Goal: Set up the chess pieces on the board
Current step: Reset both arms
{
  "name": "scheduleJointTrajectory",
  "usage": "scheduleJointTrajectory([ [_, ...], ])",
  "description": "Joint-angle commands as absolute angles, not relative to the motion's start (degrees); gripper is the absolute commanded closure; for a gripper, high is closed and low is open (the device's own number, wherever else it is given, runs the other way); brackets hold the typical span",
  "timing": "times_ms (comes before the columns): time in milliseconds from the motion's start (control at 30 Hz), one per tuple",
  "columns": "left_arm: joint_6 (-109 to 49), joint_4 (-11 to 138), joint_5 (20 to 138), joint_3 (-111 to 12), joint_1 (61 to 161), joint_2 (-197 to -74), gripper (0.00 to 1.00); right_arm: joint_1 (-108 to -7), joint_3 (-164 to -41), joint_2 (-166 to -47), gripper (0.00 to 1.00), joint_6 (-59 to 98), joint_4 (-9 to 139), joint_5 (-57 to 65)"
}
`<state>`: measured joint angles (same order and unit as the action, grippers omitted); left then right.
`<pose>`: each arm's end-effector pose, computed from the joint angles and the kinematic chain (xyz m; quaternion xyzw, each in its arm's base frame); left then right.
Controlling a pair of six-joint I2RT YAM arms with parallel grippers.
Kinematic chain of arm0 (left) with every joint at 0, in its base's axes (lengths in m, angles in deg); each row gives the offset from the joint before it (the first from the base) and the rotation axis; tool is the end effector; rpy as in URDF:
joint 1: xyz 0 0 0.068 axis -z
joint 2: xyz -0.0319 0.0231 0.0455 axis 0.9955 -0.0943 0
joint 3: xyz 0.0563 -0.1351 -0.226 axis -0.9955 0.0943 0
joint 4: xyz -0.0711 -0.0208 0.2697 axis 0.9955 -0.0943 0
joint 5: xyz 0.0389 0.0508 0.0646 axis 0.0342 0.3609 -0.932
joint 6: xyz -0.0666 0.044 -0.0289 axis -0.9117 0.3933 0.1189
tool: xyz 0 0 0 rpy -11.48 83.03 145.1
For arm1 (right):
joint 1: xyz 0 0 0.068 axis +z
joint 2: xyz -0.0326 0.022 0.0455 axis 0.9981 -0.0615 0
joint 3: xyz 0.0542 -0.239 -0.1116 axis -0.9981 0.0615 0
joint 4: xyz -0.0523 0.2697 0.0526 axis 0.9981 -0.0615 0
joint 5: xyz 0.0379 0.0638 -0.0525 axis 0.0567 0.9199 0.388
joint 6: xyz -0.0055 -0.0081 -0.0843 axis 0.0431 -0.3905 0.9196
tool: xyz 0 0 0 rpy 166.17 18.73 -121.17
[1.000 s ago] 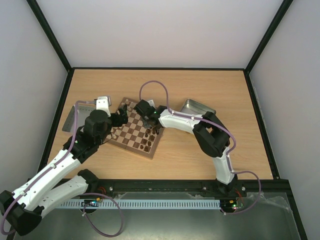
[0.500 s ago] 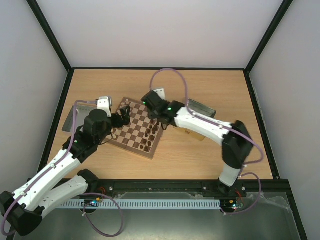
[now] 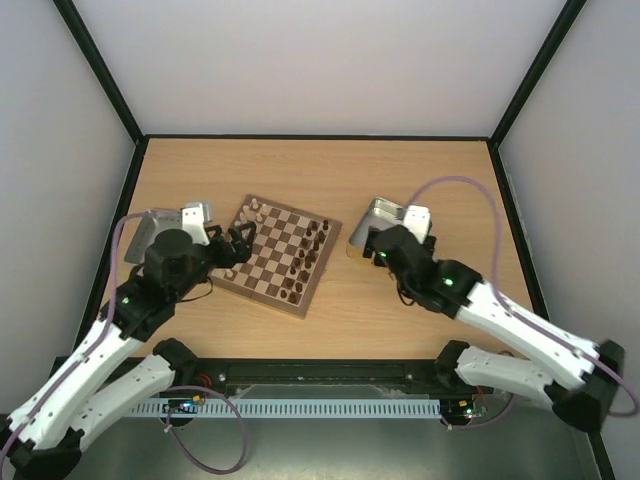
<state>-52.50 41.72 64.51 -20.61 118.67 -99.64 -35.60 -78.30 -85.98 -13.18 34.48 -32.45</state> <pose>0.1874 -0.1168 0.3160 -0.0308 0.7978 -0.2982 0.5231 0.1975 0.1861 0.2665 0.0145 0.8855 0.1297 0.4459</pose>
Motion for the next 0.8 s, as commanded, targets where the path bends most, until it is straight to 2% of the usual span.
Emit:
scheduleJointTrajectory([
  [0,-51.0,38.7,64.1,-24.9,118.6,-93.5,0.01,-35.8,-76.2,-73.5,0.02,-15.9,29.9,-38.8],
  [333,-45.0,26.6,57.6,-36.0,118.7,-87.1,0.01,-35.7,-82.7,-59.0,0.02,-16.7,20.4,-44.1],
  [533,-44.1,20.0,54.9,-41.8,118.6,-85.9,0.01,-35.8,-85.4,-54.9,0.02,-16.9,18.8,-46.8],
  [767,-43.9,18.3,54.0,-42.6,118.5,-84.2,0.01,-35.8,-85.2,-52.6,0.02,-17.5,18.1,-48.0],
])
